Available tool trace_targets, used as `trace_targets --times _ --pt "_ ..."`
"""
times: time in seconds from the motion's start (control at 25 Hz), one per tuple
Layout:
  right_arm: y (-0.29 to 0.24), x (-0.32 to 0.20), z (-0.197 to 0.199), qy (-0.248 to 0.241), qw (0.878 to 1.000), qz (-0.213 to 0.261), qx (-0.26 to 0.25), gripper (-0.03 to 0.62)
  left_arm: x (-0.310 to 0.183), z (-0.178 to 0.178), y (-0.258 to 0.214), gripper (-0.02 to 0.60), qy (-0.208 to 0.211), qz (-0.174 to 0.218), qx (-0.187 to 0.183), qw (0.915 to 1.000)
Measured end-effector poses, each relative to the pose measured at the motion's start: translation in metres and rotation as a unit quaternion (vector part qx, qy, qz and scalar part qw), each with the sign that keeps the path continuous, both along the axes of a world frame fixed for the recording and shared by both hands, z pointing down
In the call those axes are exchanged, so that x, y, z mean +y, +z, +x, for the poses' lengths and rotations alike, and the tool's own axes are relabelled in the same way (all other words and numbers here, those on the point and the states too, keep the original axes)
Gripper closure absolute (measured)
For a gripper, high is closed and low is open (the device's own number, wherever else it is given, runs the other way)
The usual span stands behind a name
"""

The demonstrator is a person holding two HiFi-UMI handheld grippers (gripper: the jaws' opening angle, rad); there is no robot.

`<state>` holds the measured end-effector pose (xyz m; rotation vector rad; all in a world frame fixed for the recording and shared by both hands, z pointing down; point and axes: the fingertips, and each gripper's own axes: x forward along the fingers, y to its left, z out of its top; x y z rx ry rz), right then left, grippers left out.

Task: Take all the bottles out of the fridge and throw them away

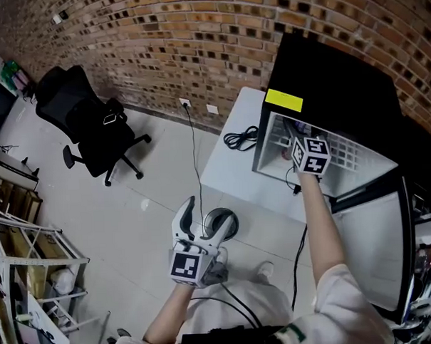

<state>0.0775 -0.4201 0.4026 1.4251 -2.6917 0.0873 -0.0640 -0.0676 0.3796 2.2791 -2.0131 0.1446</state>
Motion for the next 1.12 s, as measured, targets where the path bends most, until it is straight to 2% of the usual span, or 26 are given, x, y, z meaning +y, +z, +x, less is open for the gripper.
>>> trace_targets --times 0.12,0.2,0.32,0.48,0.6,0.76,0.84,0.96,1.12 --pt "-0.003 -0.009 -0.002 0.001 1.000 -0.004 -0.012 0.235 0.006 -0.005 0.001 0.189 -0.006 -0.002 -0.002 1.0000" --pt "-0.002 -0.007 -0.003 -0.008 1.000 -0.006 -0.008 0.327 0.009 -0.004 -0.003 0.189 -0.013 0.000 0.011 0.9998" --pt "-0.001 0.006 -0.002 -0.015 1.000 -0.010 0.004 0.330 0.012 -0.002 -0.004 0.189 -0.013 0.002 0.024 0.9996" --pt "-0.003 0.044 0.012 -0.012 1.000 -0.010 0.002 0.330 0.013 0.010 -0.002 0.189 0.010 0.012 0.020 0.9997" --pt "-0.007 0.082 0.031 -0.011 1.000 -0.006 -0.006 0.330 0.012 0.027 -0.004 0.189 0.038 0.022 0.011 0.9990" --pt "-0.022 0.140 0.065 -0.002 1.000 0.007 -0.021 0.330 0.010 0.055 -0.017 0.189 0.069 0.030 0.030 0.9967" --pt "-0.033 0.171 0.083 0.004 1.000 0.012 -0.029 0.330 0.008 0.063 -0.014 0.189 0.085 0.038 0.027 0.9952" --pt "-0.050 0.212 0.107 0.010 0.999 0.017 -0.036 0.330 0.001 0.067 -0.016 0.189 0.094 0.033 0.043 0.9941" --pt "-0.072 0.260 0.138 0.025 0.998 0.032 -0.047 0.330 -0.008 0.068 -0.004 0.189 0.108 0.041 0.012 0.9932"
